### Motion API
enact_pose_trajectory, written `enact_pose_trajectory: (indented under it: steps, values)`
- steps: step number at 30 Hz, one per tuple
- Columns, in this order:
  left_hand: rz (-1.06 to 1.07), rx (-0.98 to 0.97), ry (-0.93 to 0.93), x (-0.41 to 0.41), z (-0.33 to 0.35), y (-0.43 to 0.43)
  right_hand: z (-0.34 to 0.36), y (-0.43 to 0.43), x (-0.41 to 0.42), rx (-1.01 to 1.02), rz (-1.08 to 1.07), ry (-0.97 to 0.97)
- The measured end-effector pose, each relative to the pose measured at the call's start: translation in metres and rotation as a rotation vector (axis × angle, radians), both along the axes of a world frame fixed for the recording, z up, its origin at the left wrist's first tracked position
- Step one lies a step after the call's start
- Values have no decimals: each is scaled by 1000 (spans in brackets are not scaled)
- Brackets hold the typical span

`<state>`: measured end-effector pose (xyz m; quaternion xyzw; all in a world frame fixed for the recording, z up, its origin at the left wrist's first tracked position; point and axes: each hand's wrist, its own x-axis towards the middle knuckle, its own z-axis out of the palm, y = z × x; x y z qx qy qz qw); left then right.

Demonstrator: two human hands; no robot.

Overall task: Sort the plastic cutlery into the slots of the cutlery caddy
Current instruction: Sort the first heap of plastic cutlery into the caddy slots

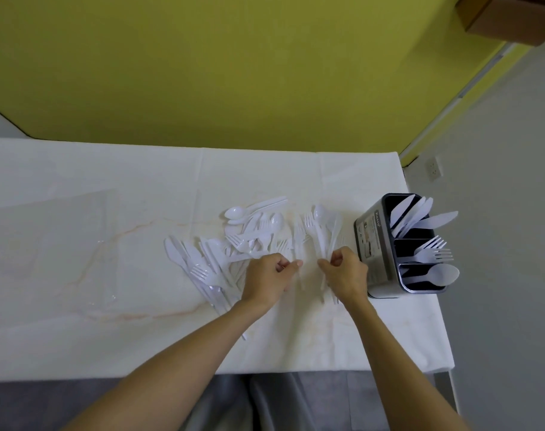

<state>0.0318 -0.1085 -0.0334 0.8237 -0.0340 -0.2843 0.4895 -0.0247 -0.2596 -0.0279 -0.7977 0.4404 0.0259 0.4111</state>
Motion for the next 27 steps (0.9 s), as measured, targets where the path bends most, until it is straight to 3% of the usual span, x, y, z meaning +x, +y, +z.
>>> enact_pose_trajectory:
  steps: [4, 8, 18, 27]
  values:
    - [254, 175, -151, 1, -9, 10, -1, 3, 0, -16, -8, -50]
    - [378, 359, -19, 11, -11, 18, 0, 9, 3, -34, 39, -69]
    - [74, 226, -118, 11, -8, 35, -2, 19, 7, -21, 109, -86]
    - [66, 313, -344, 54, -10, 57, 8, 28, 14, 94, 164, -128]
